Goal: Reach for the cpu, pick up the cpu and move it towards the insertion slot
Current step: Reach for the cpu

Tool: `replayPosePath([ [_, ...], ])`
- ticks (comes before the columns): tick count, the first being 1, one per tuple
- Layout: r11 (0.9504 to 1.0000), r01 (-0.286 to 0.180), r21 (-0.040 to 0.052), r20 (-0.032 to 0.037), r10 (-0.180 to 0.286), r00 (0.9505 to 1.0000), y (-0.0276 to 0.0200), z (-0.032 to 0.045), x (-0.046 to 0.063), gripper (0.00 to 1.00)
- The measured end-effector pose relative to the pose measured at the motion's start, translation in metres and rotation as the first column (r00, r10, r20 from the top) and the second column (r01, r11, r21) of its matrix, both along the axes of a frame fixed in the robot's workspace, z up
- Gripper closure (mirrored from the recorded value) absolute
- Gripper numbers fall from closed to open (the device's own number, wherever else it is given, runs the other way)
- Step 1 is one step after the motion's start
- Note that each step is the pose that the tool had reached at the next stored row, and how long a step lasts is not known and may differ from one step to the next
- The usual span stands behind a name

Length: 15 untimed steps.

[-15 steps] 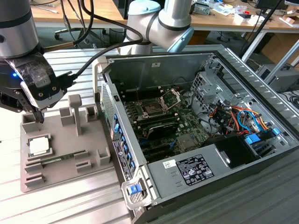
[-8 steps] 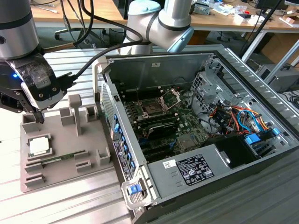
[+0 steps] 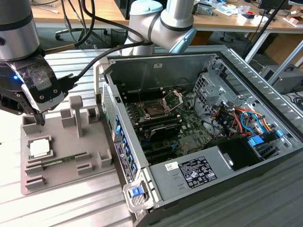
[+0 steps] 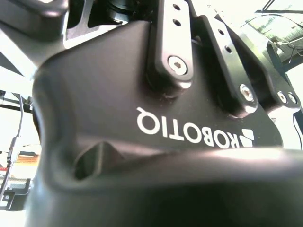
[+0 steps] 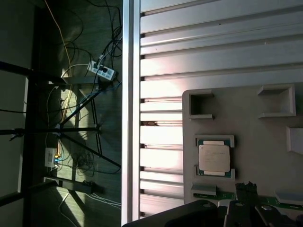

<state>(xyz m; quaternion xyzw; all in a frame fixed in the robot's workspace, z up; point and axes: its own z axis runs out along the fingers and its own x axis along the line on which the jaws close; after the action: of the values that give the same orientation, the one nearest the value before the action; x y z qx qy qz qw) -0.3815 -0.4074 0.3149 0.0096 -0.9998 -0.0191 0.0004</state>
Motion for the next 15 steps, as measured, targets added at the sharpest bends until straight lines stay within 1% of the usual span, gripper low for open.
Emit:
replayPosePath([
  [15,1.0000,0.000,-0.0001,0.0000,0.000,1.0000,0.0000,-0.0027,0.0000,0.90],
])
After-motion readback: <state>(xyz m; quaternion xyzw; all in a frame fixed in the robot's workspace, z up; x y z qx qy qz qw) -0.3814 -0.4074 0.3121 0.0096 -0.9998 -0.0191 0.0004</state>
